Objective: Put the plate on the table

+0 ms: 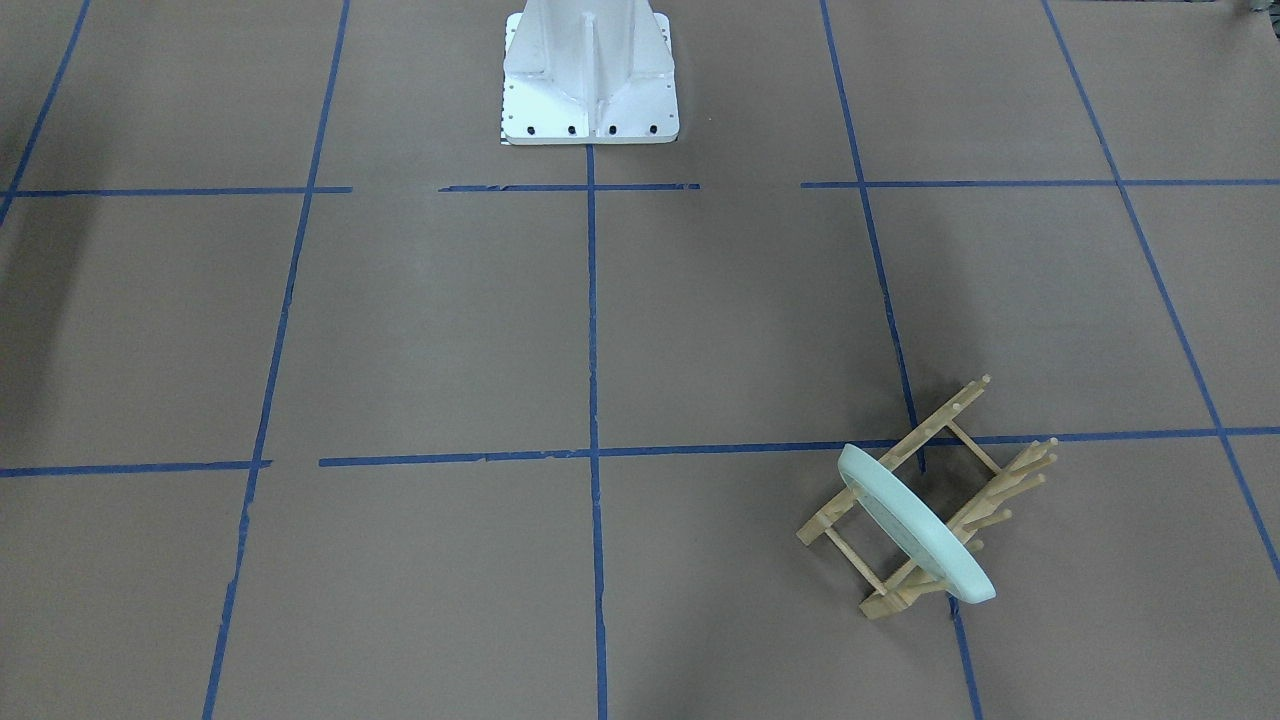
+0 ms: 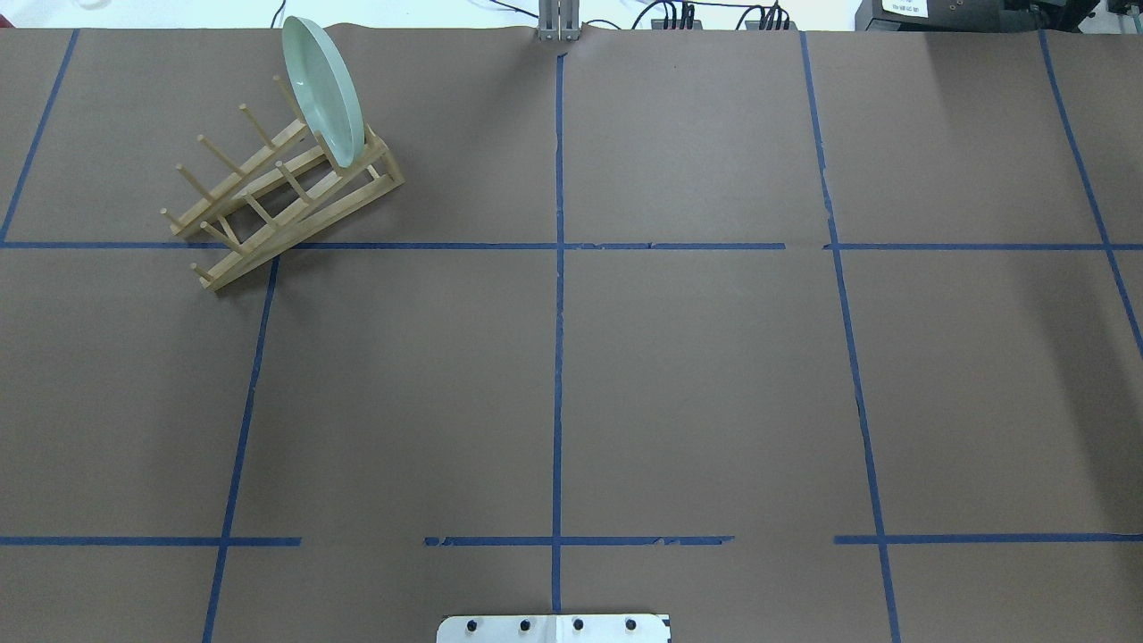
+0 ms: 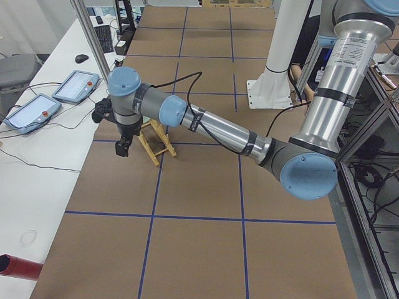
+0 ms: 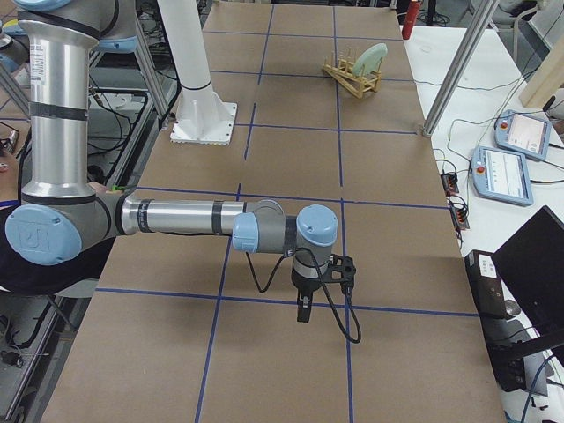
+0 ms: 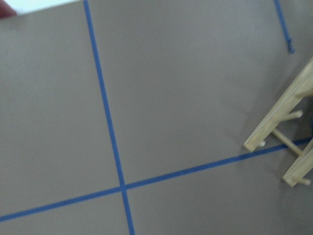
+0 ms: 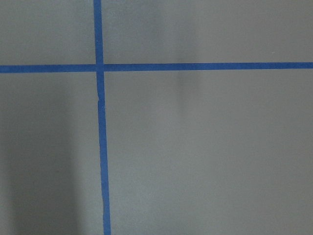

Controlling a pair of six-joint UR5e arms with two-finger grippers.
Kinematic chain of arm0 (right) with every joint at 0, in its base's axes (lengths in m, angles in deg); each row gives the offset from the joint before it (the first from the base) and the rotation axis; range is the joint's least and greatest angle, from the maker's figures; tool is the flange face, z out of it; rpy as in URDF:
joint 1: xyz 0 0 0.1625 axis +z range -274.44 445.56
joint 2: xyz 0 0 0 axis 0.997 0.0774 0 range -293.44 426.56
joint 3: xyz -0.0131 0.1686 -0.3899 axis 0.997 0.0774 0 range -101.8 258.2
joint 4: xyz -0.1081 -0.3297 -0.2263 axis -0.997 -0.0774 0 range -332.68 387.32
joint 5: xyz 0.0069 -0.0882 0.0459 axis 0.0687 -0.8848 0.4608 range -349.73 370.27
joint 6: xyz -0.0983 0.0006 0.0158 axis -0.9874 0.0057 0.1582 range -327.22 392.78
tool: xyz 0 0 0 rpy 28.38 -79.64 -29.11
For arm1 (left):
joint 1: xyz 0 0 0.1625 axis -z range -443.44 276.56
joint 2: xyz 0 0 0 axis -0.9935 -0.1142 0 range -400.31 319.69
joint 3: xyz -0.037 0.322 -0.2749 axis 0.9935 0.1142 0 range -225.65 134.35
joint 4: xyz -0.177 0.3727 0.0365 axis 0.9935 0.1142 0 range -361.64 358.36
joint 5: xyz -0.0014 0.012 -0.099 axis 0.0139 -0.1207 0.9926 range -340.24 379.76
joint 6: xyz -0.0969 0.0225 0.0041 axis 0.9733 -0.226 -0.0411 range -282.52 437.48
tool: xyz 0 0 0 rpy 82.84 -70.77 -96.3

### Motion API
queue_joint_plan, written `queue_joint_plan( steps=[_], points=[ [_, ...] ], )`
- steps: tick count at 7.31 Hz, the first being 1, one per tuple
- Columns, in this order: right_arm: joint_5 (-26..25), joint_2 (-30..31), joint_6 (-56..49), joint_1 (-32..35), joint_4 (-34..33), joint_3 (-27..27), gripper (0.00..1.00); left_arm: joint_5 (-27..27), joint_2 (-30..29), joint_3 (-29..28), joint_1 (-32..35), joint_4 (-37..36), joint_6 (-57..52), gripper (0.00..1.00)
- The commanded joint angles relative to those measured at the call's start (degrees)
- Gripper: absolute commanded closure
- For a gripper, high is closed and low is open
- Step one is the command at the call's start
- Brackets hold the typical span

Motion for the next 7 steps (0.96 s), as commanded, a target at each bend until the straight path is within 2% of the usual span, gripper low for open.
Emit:
queue_joint_plan(
  steps=[1, 2, 3, 4, 5, 6, 7],
  points=[
    [0.00, 0.00, -0.07, 0.00, 0.00, 0.00, 0.00, 0.68, -1.29, -1.17, -5.27, 24.36, 26.99, 0.00],
    [0.00, 0.00, -0.07, 0.00, 0.00, 0.00, 0.00, -0.02, -1.63, -3.70, -11.57, 35.70, 39.48, 0.00],
    [0.00, 0.00, 0.02, -0.09, 0.00, 0.00, 0.00, -0.98, -1.81, -6.43, -14.94, 46.69, 51.26, 0.00],
    [0.00, 0.00, 0.02, 0.00, 0.00, 0.00, 0.00, -7.69, -2.34, -9.76, -18.01, 58.20, 60.43, 0.00],
    [0.09, 0.00, 0.02, 0.00, 0.00, 0.00, 0.00, -13.24, -2.60, -11.01, -20.83, 64.15, 69.31, 0.00],
    [0.00, 0.00, -0.06, 0.00, 0.00, 0.00, 0.00, -18.26, -6.00, -11.28, -25.38, 64.55, 81.76, 0.00],
    [0.09, 0.00, -0.07, 0.00, 0.00, 0.00, 0.00, -25.53, -8.56, -12.50, -29.95, 64.21, 90.76, 0.00]
  ],
)
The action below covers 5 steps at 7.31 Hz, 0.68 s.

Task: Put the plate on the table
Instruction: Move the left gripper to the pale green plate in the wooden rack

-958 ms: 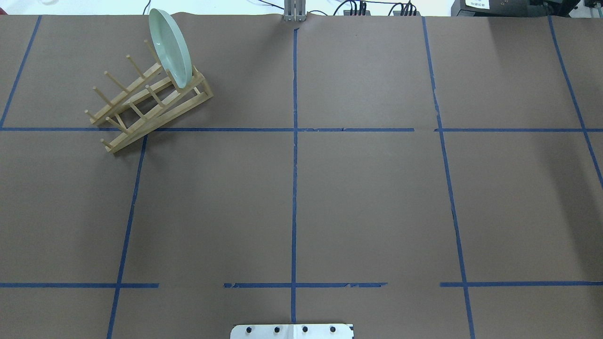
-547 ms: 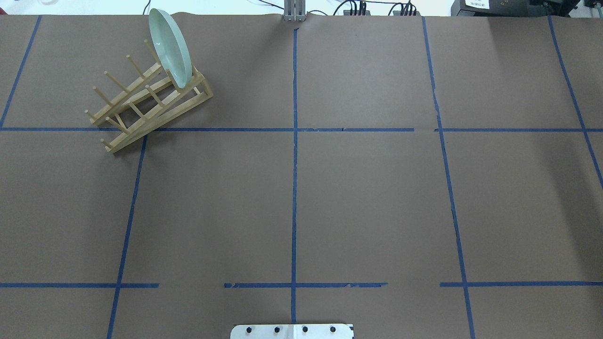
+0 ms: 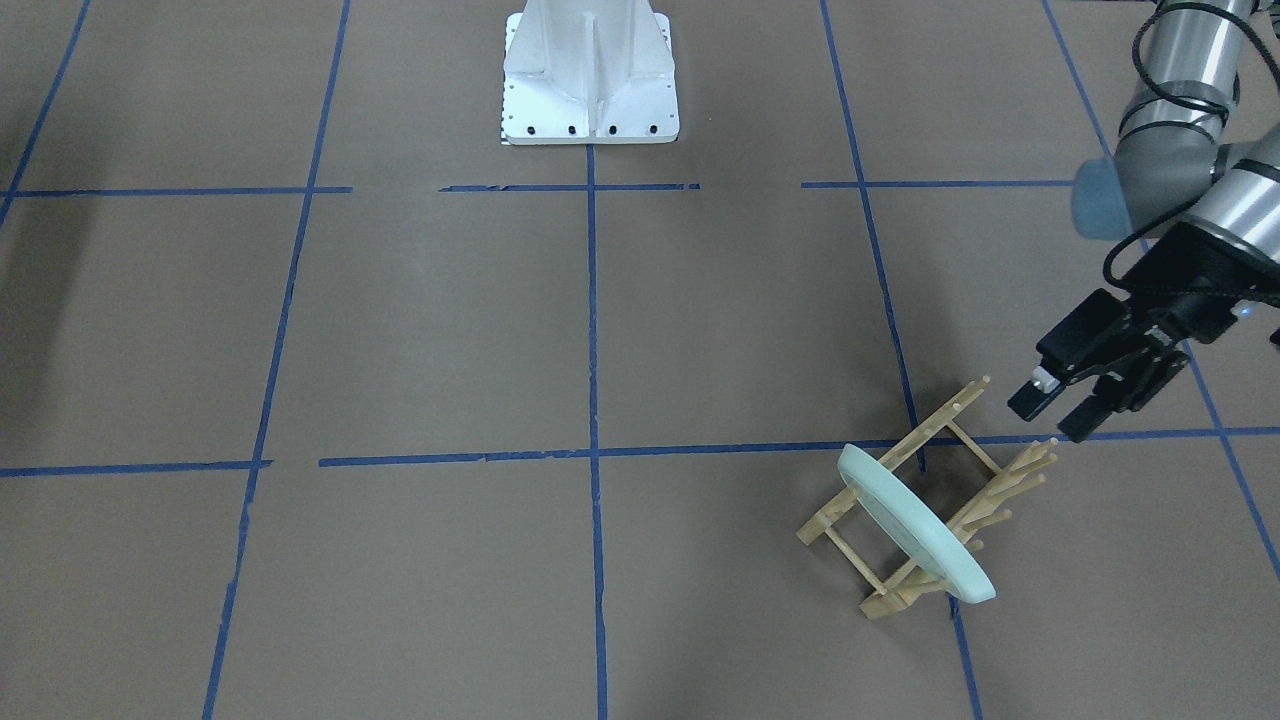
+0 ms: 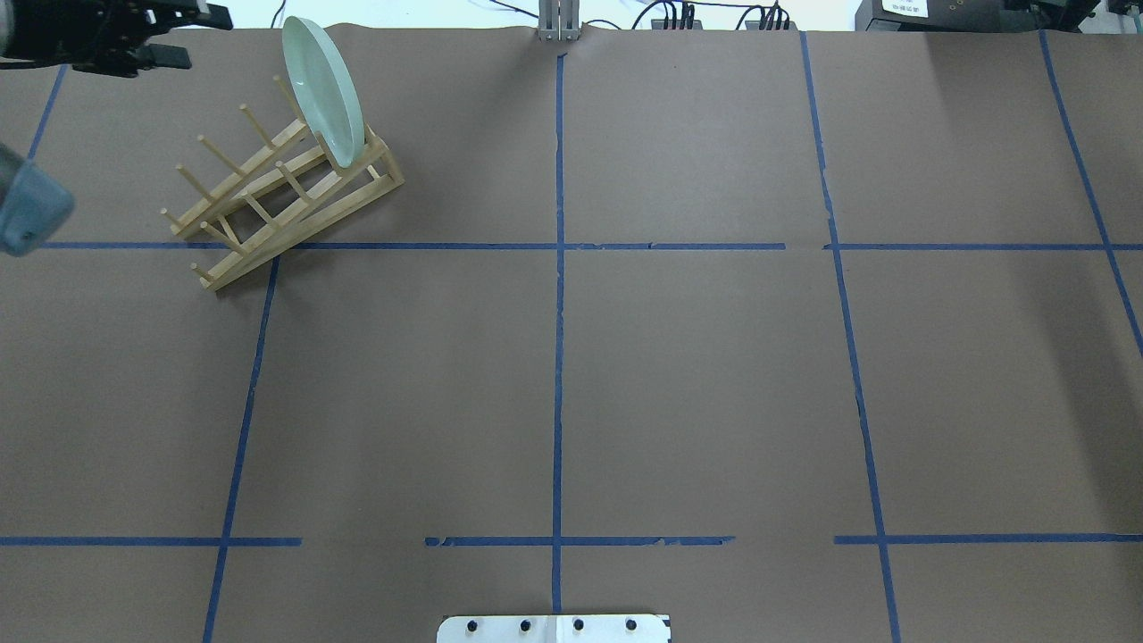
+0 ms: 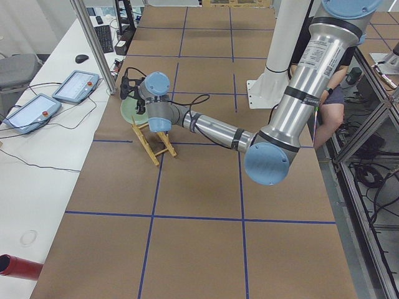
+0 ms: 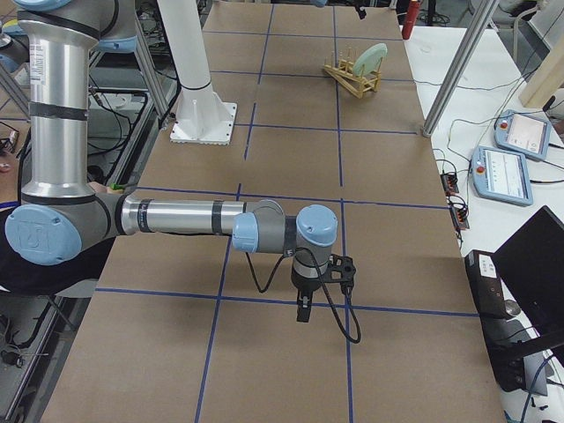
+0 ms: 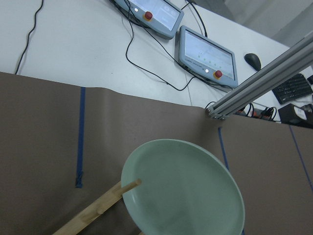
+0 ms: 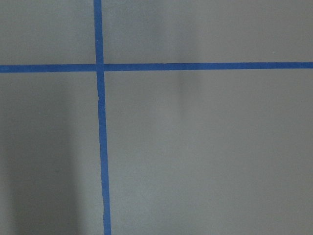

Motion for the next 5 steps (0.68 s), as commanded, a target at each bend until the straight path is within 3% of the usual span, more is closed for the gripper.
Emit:
queue_joint_plan(
  steps=[1, 3, 5],
  points=[
    [-0.04, 0.00, -0.03, 0.01, 0.00, 0.00, 0.00, -9.79, -5.74, -5.70, -6.21, 1.27, 13.17, 0.00],
    [0.05, 0.00, -0.03, 0.01, 0.00, 0.00, 0.00, -9.99, -9.09, -11.52, -6.21, 1.27, 13.00, 0.03],
    [0.05, 0.00, -0.03, 0.01, 0.00, 0.00, 0.00, -9.90, -9.46, -12.41, -6.21, 0.93, 12.91, 0.14]
  ],
)
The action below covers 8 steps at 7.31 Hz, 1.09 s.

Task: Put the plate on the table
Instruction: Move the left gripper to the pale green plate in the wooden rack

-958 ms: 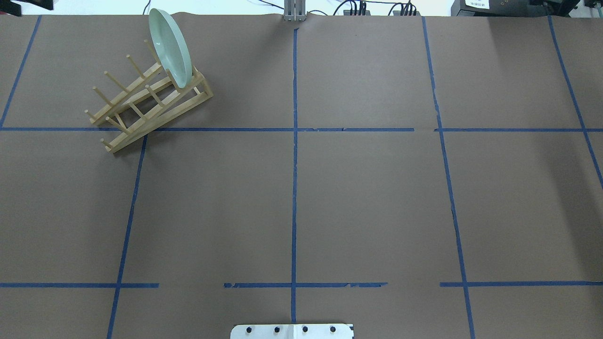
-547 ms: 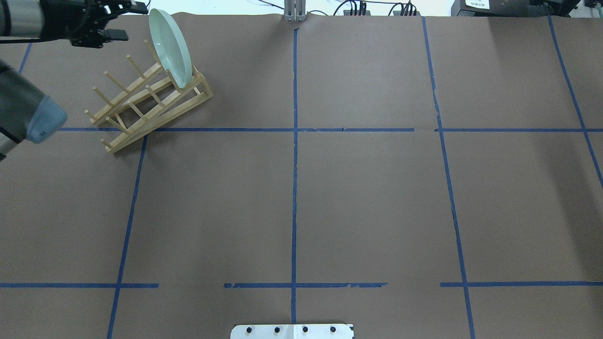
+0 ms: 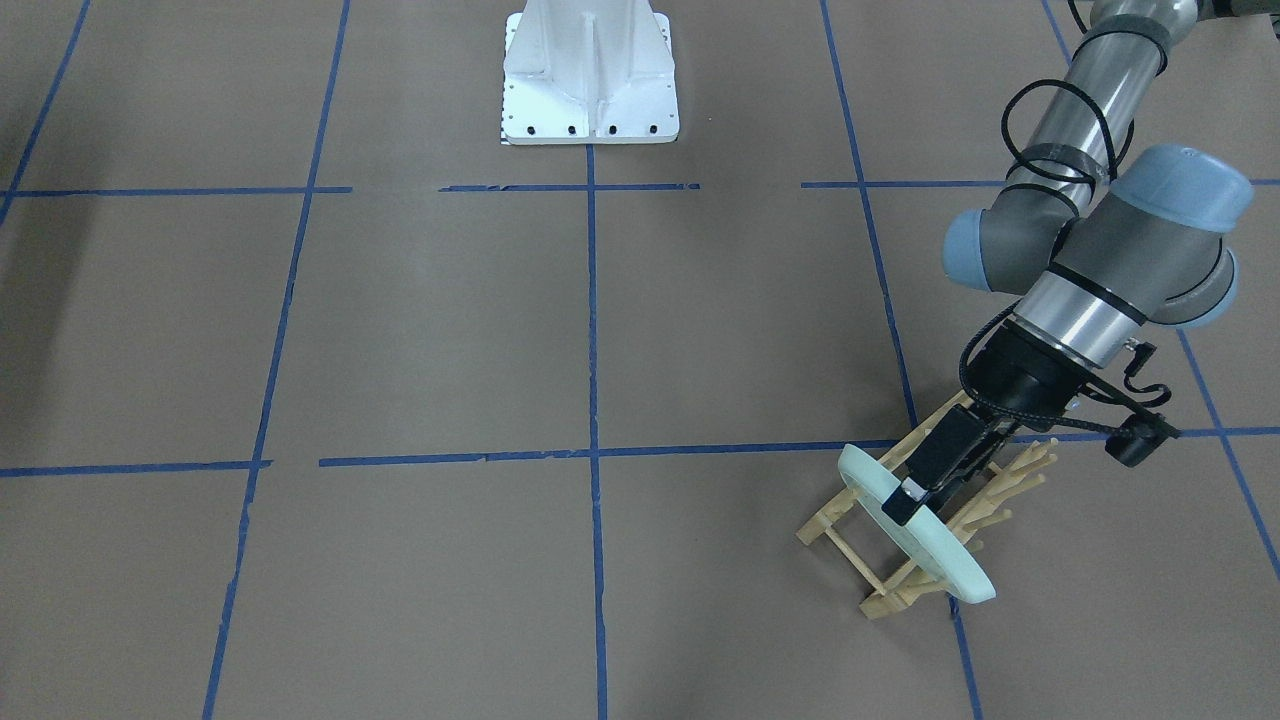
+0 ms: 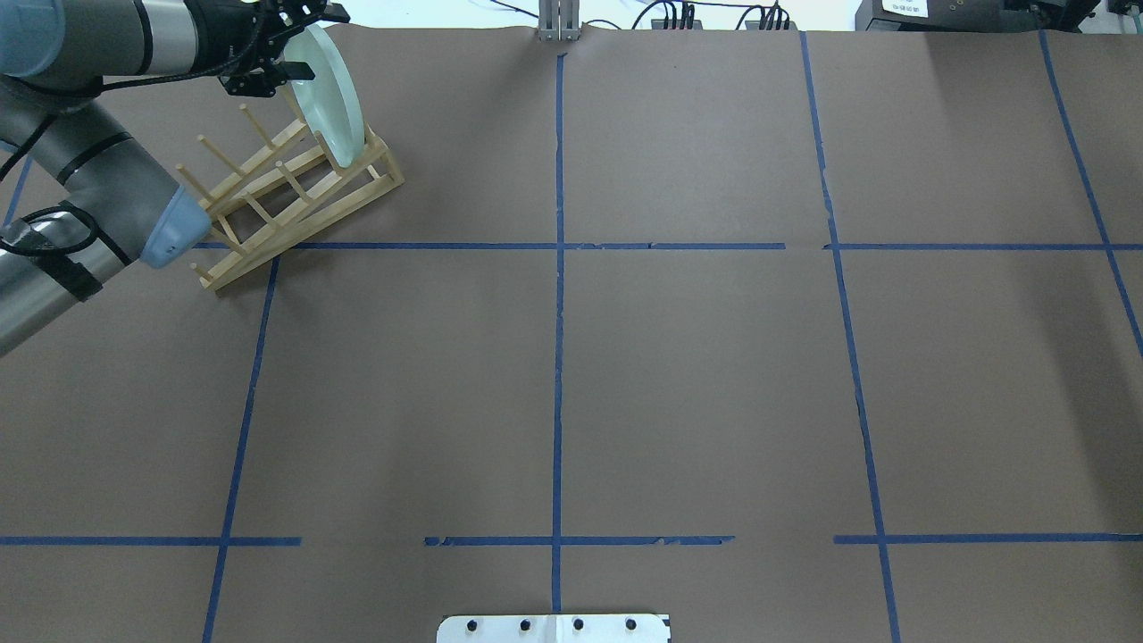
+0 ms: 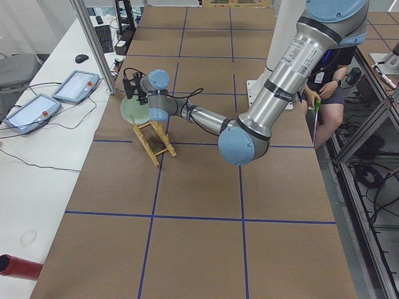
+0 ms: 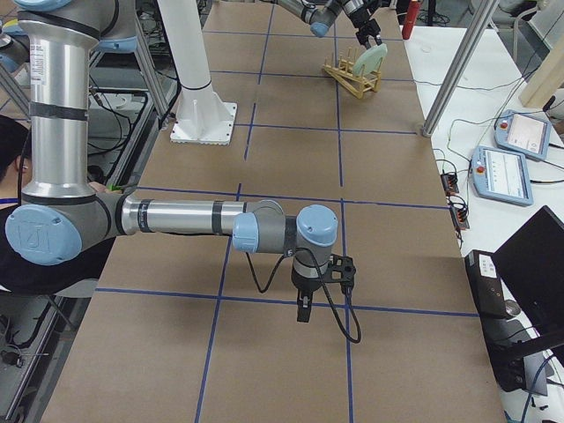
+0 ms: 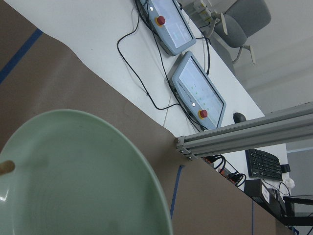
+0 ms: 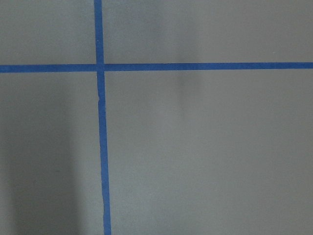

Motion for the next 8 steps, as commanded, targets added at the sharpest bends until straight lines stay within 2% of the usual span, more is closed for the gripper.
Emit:
queue_joint_plan(
  steps=[1, 3, 4, 5, 7, 8],
  points=[
    [-0.05, 0.00, 0.00, 0.01, 0.00, 0.00, 0.00, 0.08, -0.51, -1.23, 0.13, -0.27, -0.54, 0.25],
    [-0.05, 0.00, 0.00, 0.01, 0.00, 0.00, 0.00, 2.00, -0.51, -1.32, 2.14, -0.27, -2.57, 0.42],
    [-0.05, 0.00, 0.00, 0.01, 0.00, 0.00, 0.00, 5.67, -0.60, -1.32, 4.24, -0.27, -3.09, 0.55],
    [-0.05, 0.00, 0.00, 0.01, 0.00, 0.00, 0.00, 6.32, -0.60, -1.32, 4.61, -0.27, -3.36, 0.66],
    [0.04, 0.00, 0.00, 0.01, 0.00, 0.00, 0.00, 6.33, -0.68, -1.67, 4.61, -0.27, -3.53, 0.68],
    [-0.05, 0.00, 0.00, 0.01, 0.00, 0.00, 0.00, 6.33, -0.69, -2.02, 4.53, -0.27, -3.71, 0.61]
  ],
)
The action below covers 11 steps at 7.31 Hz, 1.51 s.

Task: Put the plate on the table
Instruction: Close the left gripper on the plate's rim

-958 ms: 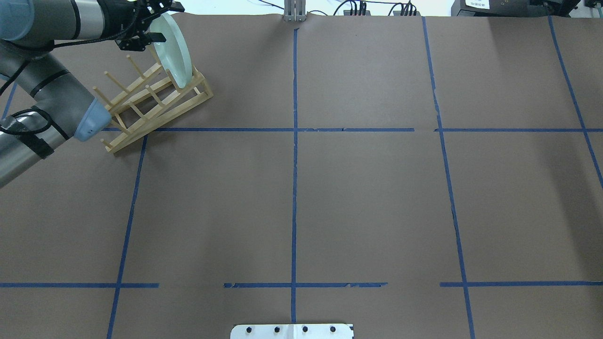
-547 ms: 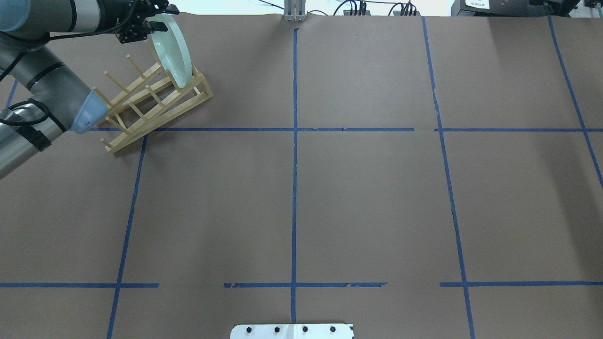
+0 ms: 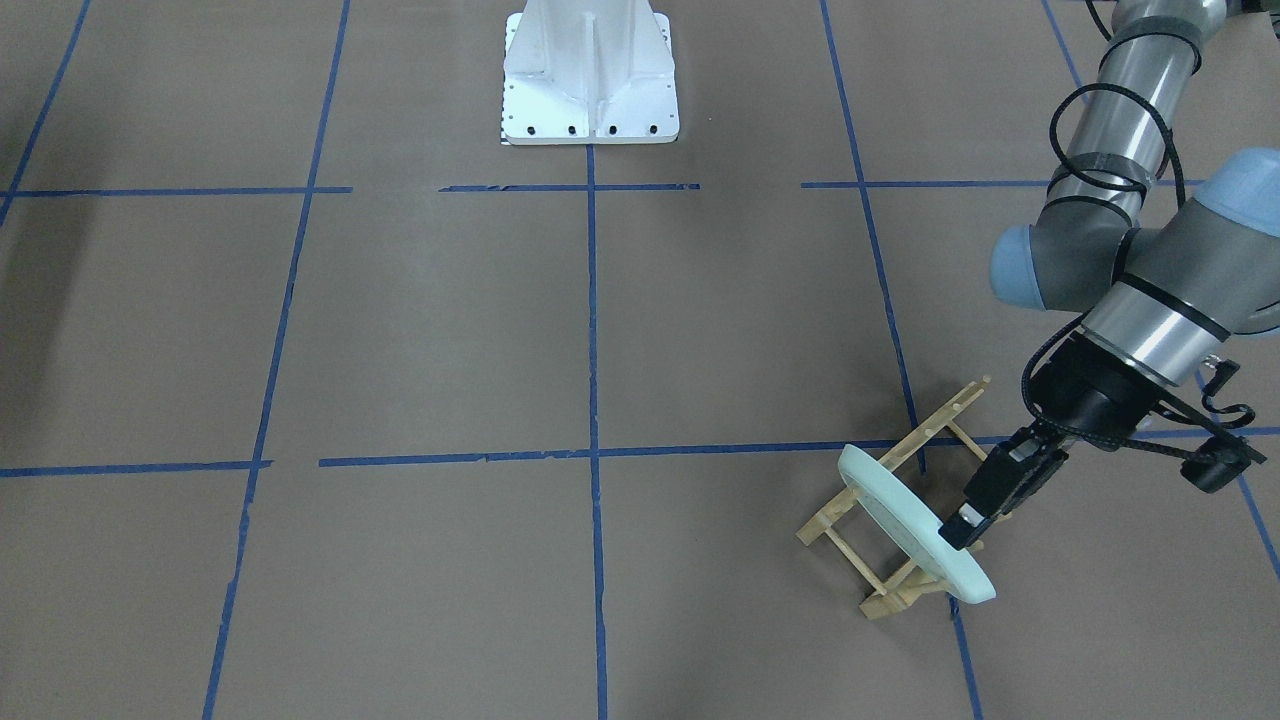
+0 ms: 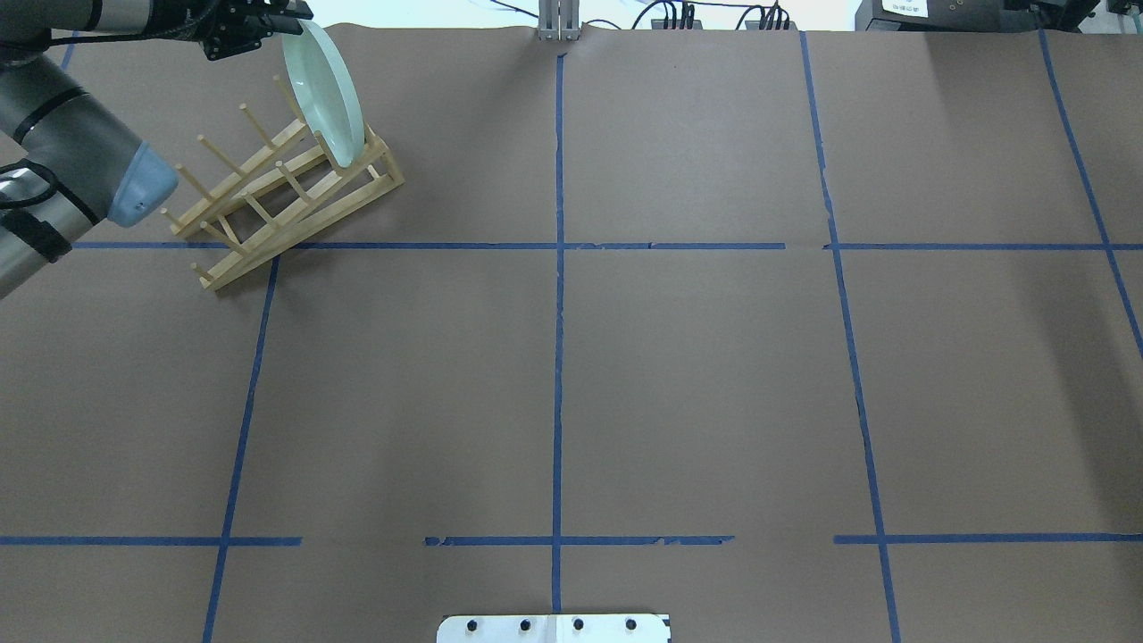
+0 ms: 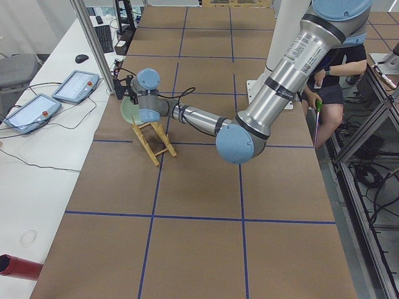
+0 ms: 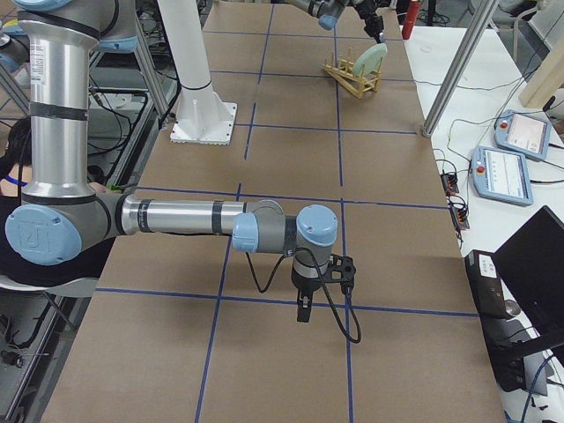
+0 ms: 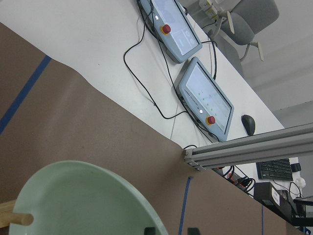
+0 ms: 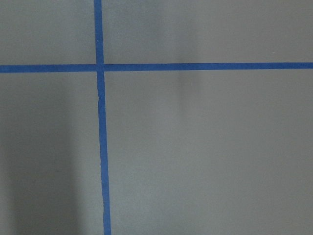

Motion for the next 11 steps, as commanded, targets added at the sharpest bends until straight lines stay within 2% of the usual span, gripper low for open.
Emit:
queue_joint_plan(
  steps=[1, 5, 7, 11],
  points=[
    [-0.04, 0.00, 0.00, 0.00, 0.00, 0.00, 0.00, 0.07, -0.38, -0.85, -0.01, 0.00, -0.26, 0.57],
    [-0.04, 0.00, 0.09, 0.00, 0.00, 0.00, 0.00, -0.01, -3.01, -1.03, -0.71, -2.36, -0.08, 0.57],
    [-0.04, 0.00, 0.00, 0.00, 0.00, 0.00, 0.00, 0.07, -2.93, -1.03, -0.97, -2.55, -0.17, 0.62],
    [-0.04, 0.00, 0.00, 0.00, 0.00, 0.00, 0.00, -0.01, -2.84, -1.03, -1.76, -2.55, -0.26, 0.62]
  ],
)
